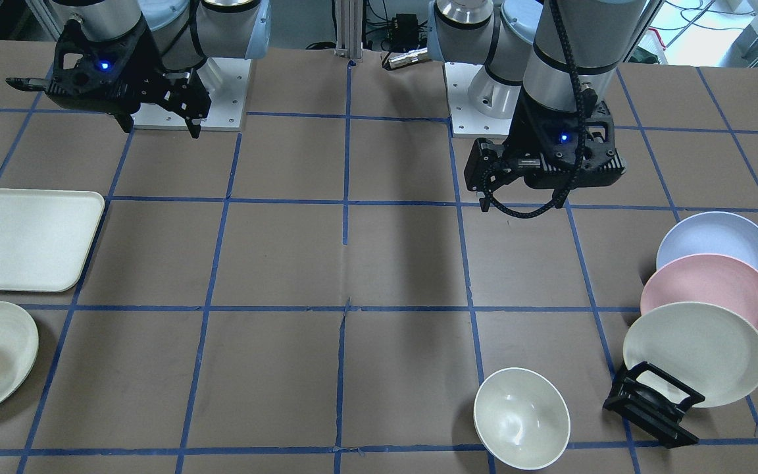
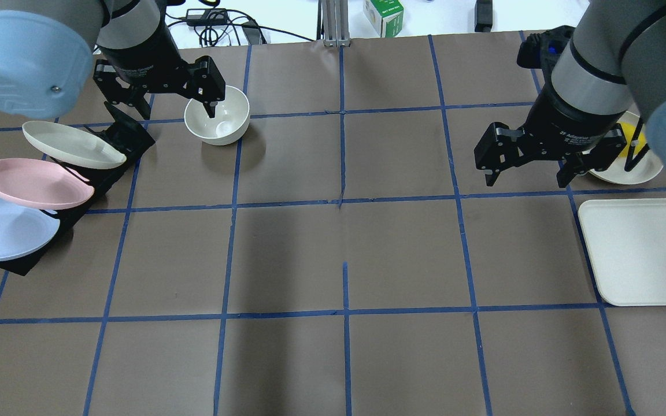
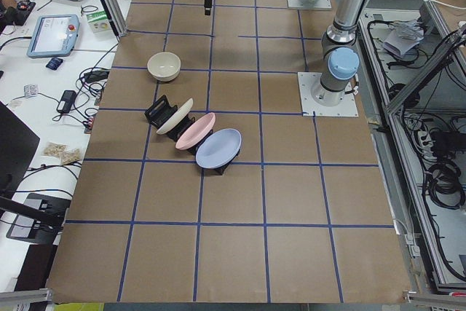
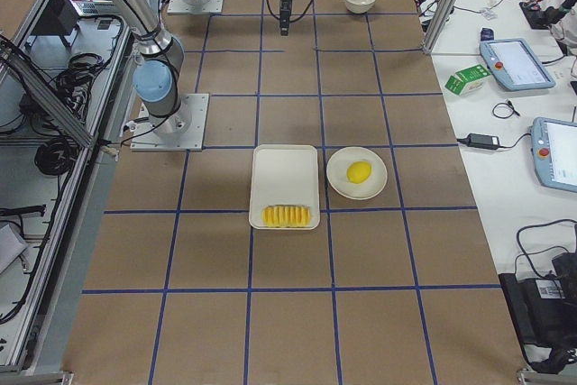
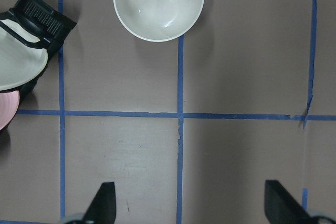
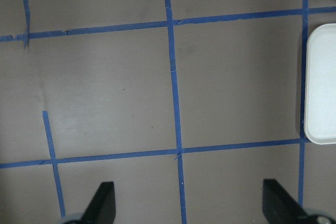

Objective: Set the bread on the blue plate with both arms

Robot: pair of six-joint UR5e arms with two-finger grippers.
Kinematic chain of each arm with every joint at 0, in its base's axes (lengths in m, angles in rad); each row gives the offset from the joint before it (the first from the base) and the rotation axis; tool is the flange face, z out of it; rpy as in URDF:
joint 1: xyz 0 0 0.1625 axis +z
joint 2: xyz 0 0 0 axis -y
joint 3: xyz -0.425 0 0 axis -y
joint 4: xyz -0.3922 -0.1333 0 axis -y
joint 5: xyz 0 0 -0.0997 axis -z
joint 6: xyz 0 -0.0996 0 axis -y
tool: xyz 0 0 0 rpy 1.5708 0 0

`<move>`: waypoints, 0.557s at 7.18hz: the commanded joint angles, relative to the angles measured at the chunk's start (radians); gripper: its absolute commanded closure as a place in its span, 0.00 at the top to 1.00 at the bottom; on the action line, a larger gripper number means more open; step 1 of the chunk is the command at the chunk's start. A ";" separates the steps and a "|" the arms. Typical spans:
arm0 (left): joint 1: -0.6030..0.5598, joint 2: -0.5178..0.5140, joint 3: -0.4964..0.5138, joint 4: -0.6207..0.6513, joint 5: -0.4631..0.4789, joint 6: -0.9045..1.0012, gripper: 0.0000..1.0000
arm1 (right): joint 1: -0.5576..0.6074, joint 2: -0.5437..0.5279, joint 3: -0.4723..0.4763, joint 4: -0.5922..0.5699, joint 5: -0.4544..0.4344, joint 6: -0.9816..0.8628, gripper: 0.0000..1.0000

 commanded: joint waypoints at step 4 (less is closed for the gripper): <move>0.000 0.002 -0.004 0.000 0.001 0.001 1.00 | -0.002 0.005 0.000 0.002 0.001 -0.007 1.00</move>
